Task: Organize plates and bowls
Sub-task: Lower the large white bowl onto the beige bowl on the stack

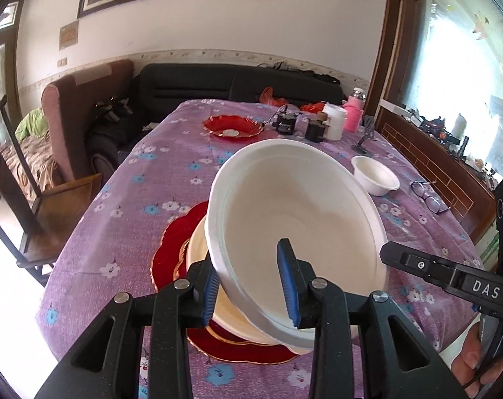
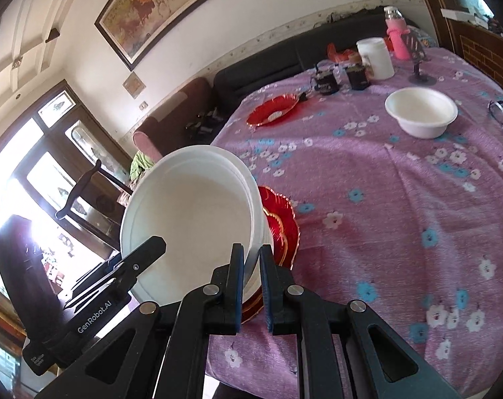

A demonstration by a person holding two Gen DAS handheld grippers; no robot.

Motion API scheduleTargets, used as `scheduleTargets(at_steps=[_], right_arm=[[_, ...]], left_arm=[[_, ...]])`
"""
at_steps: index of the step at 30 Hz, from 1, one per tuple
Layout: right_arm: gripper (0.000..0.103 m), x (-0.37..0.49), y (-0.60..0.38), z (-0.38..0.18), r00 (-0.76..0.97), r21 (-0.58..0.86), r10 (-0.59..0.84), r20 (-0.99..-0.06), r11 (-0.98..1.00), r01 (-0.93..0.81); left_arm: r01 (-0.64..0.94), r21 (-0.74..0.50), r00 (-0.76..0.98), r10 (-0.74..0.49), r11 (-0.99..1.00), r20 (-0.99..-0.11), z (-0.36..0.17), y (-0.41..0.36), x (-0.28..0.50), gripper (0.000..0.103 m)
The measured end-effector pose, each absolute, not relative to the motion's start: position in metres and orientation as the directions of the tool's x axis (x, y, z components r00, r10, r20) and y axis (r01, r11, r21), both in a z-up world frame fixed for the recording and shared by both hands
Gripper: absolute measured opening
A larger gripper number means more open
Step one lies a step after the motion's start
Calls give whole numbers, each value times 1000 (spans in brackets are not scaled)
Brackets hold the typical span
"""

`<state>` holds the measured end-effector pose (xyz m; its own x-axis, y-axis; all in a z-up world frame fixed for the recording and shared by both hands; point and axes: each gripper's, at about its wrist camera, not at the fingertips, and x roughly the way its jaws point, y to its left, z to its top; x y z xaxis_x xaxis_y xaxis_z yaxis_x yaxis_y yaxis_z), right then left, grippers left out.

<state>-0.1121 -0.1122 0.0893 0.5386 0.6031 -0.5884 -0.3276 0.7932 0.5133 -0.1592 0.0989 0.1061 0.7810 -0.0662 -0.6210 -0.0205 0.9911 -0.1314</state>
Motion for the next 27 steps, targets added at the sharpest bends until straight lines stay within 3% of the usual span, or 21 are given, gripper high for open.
scheduleTargets(at_steps=[27], right_arm=[[12, -103, -98, 73, 533, 503, 586, -611, 807, -310]], left_arm=[[-82, -139, 769, -26, 987, -638, 96, 118, -155, 39]])
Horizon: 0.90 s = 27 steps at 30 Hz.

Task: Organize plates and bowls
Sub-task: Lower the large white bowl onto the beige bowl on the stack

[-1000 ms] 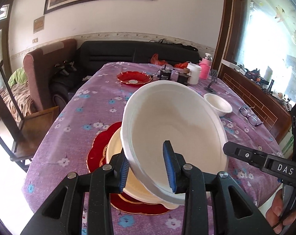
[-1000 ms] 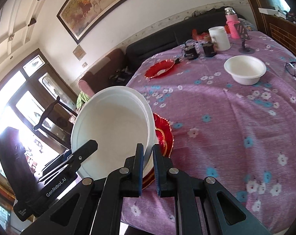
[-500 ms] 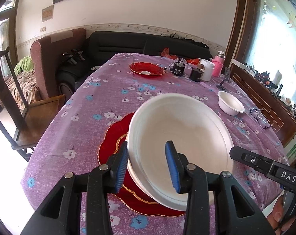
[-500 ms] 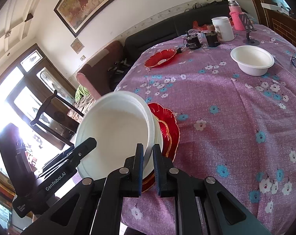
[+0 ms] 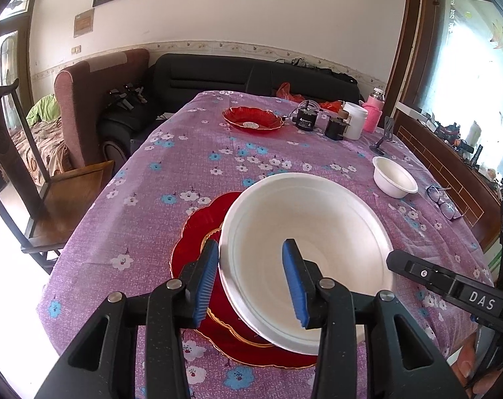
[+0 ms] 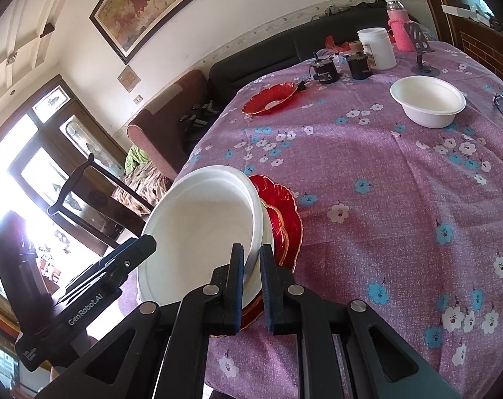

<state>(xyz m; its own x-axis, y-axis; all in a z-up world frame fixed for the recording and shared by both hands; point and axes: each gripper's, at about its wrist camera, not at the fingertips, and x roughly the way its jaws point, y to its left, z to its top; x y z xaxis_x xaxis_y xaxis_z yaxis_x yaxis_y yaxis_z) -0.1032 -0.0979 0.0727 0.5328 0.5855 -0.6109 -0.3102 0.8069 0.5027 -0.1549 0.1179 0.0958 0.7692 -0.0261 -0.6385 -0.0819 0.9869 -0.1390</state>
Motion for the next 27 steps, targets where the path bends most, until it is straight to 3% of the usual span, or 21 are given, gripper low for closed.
scheduleTargets(at_steps=[9, 11, 14, 27], right_arm=[[14, -104, -96, 74, 531, 503, 596, -602, 800, -328], [28, -106, -99, 75, 543, 503, 594, -593, 800, -326], [41, -106, -102, 77, 549, 513, 603, -579, 793, -328], [42, -110, -138, 87, 586, 564, 611, -532, 772, -293]], left_arm=[[-80, -137, 775, -25, 987, -631, 98, 117, -157, 41], [-79, -137, 776, -26, 987, -630, 99, 117, -157, 41], [-77, -137, 779, -26, 988, -626, 100, 118, -157, 45], [-64, -130, 788, -30, 989, -615, 109, 111, -161, 48]])
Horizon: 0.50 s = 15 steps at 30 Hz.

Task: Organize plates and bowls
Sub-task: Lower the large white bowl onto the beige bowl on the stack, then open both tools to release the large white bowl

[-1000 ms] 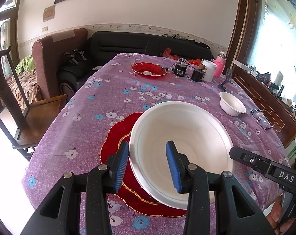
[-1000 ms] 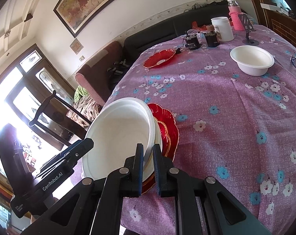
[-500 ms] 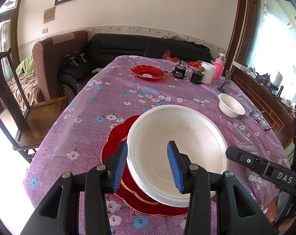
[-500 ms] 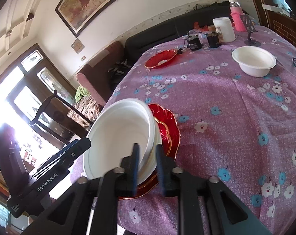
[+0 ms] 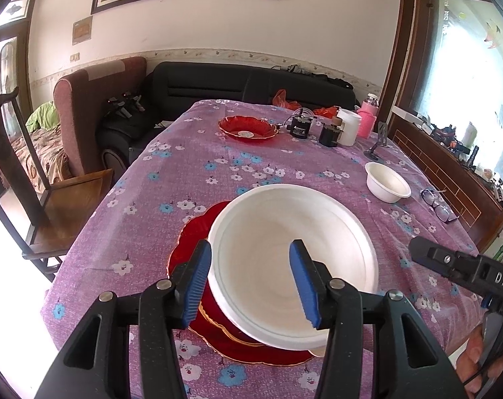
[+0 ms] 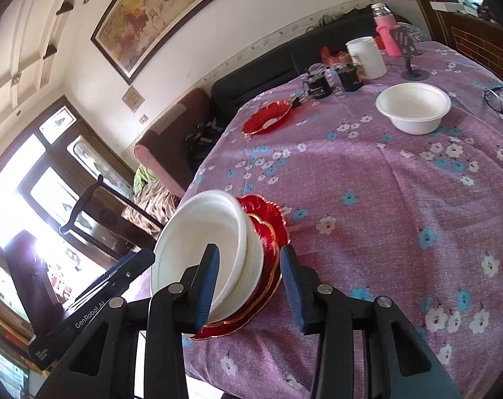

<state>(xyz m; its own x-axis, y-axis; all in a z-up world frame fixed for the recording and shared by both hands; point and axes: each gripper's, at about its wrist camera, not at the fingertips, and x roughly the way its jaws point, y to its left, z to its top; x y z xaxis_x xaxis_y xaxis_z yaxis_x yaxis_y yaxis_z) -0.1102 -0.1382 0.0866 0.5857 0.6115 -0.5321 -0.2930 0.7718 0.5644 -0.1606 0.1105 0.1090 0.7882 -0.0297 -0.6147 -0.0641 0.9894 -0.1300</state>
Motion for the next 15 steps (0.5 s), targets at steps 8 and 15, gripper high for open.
scheduleTargets(at_steps=[8, 15], right_arm=[[41, -111, -176, 90, 624, 596, 593, -509, 766, -242], [41, -110, -218, 85, 661, 622, 563, -495, 762, -183]], left_arm=[[-22, -109, 795, -49, 994, -605, 117, 89, -165, 50], [77, -61, 800, -99, 995, -592, 129, 38, -167, 56]])
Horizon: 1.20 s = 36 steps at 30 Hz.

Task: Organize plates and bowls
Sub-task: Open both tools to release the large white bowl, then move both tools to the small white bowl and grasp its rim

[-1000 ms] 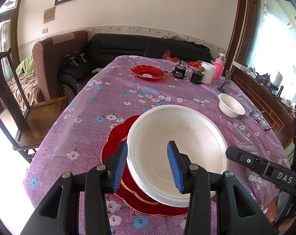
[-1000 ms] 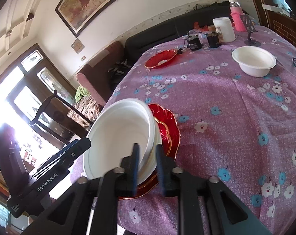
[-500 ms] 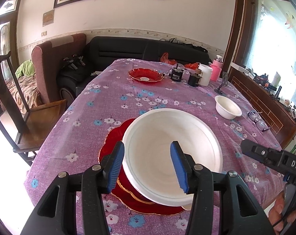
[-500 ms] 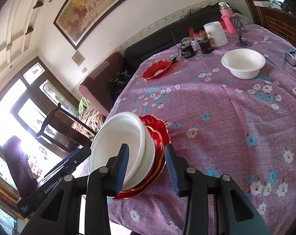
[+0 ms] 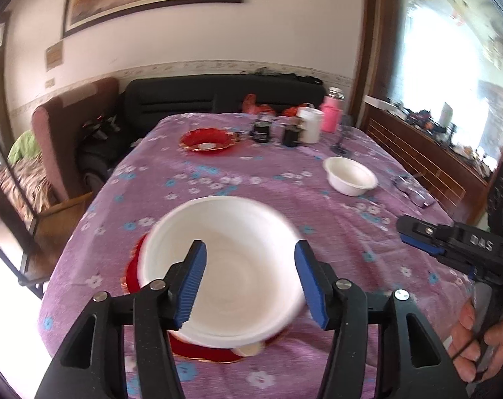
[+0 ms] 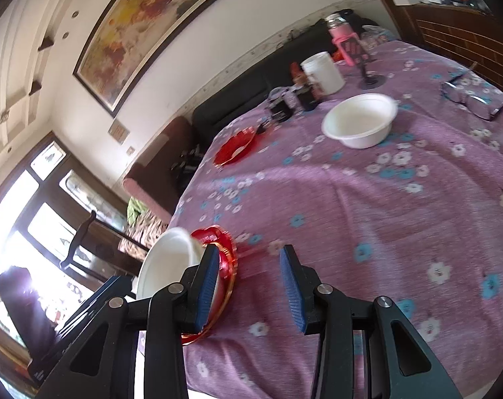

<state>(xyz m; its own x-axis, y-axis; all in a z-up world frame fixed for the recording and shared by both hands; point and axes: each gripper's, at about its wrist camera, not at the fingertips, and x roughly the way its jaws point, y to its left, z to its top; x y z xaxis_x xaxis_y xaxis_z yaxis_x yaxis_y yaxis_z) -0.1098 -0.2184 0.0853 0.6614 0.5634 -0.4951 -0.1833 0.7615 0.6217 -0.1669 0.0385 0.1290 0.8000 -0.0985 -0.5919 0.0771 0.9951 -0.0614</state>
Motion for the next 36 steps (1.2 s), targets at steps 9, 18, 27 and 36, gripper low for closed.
scheduleTargets(at_steps=[9, 18, 27, 36], right_arm=[[41, -93, -286, 72, 700, 628, 477, -532, 776, -52], [41, -33, -345, 84, 735, 579, 364, -572, 814, 48], [41, 72, -351, 63, 673, 574, 378, -636, 814, 85], [41, 108, -354, 32, 639, 605, 411, -651, 788, 109]], left_arm=[[300, -95, 674, -281, 949, -683, 111, -59, -122, 56], [243, -188, 541, -293, 952, -788, 105, -120, -19, 56], [87, -220, 474, -235, 972, -849, 103, -125, 95, 56], [5, -222, 386, -207, 975, -899, 55, -131, 163, 55]])
